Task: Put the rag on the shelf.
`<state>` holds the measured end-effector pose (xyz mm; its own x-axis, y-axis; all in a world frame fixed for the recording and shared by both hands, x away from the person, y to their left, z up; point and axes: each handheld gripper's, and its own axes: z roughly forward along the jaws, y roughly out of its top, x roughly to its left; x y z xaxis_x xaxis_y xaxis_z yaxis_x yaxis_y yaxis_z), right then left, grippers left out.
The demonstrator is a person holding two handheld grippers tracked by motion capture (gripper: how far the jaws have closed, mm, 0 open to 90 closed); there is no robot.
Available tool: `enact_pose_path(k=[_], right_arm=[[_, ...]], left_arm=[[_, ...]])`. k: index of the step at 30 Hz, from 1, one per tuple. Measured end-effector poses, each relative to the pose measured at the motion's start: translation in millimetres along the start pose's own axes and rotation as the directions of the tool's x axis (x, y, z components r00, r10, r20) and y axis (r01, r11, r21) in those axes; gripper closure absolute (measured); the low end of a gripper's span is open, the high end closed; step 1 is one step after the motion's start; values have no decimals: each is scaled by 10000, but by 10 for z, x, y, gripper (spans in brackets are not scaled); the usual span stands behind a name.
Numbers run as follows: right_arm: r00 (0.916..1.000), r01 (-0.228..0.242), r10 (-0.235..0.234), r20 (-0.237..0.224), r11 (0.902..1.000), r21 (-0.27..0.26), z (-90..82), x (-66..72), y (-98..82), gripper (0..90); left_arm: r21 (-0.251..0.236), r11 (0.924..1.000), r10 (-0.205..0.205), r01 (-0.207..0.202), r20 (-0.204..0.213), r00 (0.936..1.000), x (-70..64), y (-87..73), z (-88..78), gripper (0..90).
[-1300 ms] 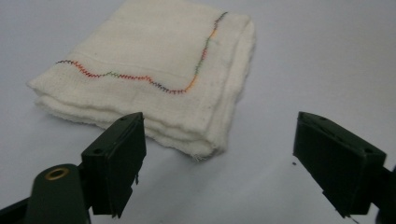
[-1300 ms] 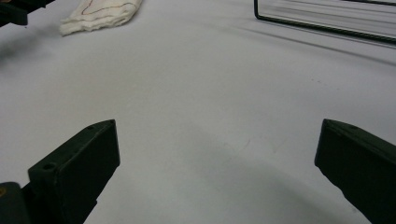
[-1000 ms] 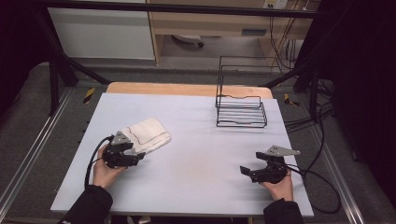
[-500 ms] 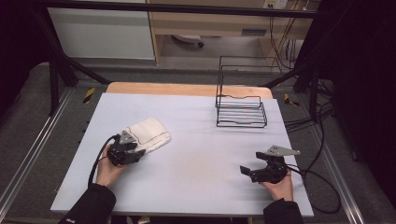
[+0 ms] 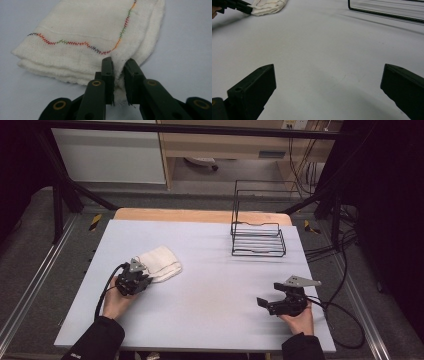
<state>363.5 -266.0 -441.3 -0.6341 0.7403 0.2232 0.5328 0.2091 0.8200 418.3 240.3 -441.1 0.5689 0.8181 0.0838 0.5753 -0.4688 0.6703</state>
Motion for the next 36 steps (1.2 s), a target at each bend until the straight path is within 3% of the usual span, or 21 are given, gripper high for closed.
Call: enact_pose_path(k=[5,9,12,19,29,36], right_arm=[[10000,10,-10,-10,10000,16,0,-1,1,7],[10000,18,-18,-9,10000,35,0,-2,1,7],[10000,4,-4,-17,10000,37,-1,0,0,7],[10000,-9,9,-37,10000,18,0,0,2,8],[10000,10,-10,-48,10000,18,-6,1,0,7],[10000,46,-45,-46,10000,21,4,1,-1,8]], left_arm=[[-230,9987,-457,465,314,9985,34,-1,-20,804],[-529,9981,-287,305,337,9990,-8,28,-86,807],[-686,9968,-360,405,658,9972,-55,54,-130,808],[-516,9983,-211,261,952,9952,-208,66,-148,807],[-394,9972,-568,641,1652,9846,-412,45,-217,803],[-320,9981,-465,530,1780,9829,-482,11,-184,793]])
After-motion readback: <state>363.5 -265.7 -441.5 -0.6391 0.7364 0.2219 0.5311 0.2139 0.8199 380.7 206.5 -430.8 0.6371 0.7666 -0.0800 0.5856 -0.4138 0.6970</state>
